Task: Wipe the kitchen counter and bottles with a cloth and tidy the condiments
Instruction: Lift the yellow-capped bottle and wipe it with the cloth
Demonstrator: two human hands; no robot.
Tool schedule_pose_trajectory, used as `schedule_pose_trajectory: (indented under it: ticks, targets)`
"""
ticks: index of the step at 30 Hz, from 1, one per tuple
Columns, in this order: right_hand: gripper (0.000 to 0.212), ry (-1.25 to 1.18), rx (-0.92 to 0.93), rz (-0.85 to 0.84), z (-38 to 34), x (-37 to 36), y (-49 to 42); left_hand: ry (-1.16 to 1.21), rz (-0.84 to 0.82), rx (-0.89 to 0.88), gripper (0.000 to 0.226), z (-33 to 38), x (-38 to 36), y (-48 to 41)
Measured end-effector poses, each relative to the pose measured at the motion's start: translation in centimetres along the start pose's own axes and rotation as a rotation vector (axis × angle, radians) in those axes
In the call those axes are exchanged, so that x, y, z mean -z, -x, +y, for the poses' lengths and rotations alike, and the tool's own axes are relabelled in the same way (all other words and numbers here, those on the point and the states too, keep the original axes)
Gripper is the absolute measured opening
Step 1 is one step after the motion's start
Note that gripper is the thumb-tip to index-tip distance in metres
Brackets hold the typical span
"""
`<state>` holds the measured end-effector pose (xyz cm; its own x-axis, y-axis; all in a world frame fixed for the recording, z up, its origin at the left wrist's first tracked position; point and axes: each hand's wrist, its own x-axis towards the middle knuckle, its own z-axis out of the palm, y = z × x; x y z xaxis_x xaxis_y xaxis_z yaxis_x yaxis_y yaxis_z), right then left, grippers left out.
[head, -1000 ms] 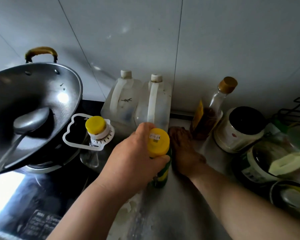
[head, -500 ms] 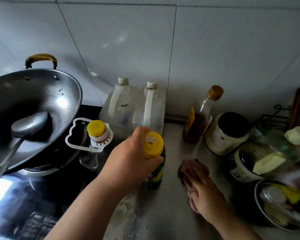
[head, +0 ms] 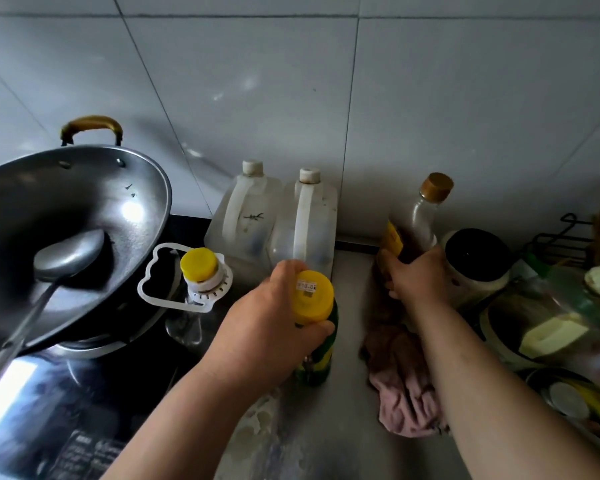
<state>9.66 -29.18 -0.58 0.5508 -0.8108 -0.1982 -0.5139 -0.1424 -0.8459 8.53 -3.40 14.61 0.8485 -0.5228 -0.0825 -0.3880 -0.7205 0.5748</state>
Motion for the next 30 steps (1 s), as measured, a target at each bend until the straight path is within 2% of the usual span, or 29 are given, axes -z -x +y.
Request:
schedule_pose_trajectory:
  ticks: [3, 5, 12, 16, 18, 19, 21, 22, 24, 26, 27, 28, 30]
  targets:
    - [0.08, 0.034, -0.003, 0.034, -1.9, 0.9, 2.1, 0.002, 0.002, -0.004, 0.07, 0.0, -0.1, 0.1]
    - [0.078, 0.086, 0.028, 0.016, -2.0, 0.4, 3.1, 0.0, 0.011, -0.005, 0.069, 0.0, -0.1, 0.1]
    - [0.071, -0.018, 0.075, -0.226, -3.5, -3.7, 4.5, -0.005, 0.01, -0.001, 0.07, 0.0, -0.1, 0.0]
    - [0.068, 0.069, 0.035, -0.294, -3.1, -2.6, 5.8, 0.002, -0.012, 0.007, 0.071, 0.0, 0.0, 0.0]
    - [0.076, 0.217, 0.047, -0.312, -0.6, -1.2, 7.3, 0.014, -0.022, 0.014, 0.071, 0.0, 0.0, 0.0]
    - [0.076, 0.41, 0.071, -0.361, 0.8, -0.3, 8.6, 0.018, -0.025, 0.015, 0.071, 0.0, 0.0, 0.0]
    - [0.064, 0.816, 0.182, -0.48, 4.1, 0.6, 11.0, 0.02, -0.029, 0.016, 0.071, -0.1, 0.0, -0.1]
    - [0.053, 0.892, 0.218, -0.483, 5.7, 0.8, 11.3, 0.019, -0.031, 0.016, 0.071, -0.1, 0.0, -0.2]
    - [0.031, 0.69, 0.157, -0.409, 6.8, 0.8, 10.1, 0.015, -0.033, 0.014, 0.07, -0.1, -0.1, -0.3]
    - [0.019, 0.265, 0.043, -0.377, 5.3, 1.3, 8.3, 0.014, -0.039, 0.012, 0.07, -0.1, -0.1, -0.3]
    - [0.017, 0.111, 0.026, -0.3, 4.4, 1.5, 7.0, 0.014, -0.036, 0.01, 0.07, -0.1, -0.1, -0.3]
    - [0.017, 0.075, 0.123, -0.194, 3.1, 1.6, 5.7, 0.013, -0.035, 0.008, 0.07, -0.2, -0.2, -0.4]
    - [0.025, 0.166, 0.338, 0.007, 0.0, 1.2, 2.7, 0.011, -0.036, 0.005, 0.07, -0.1, -0.3, -0.5]
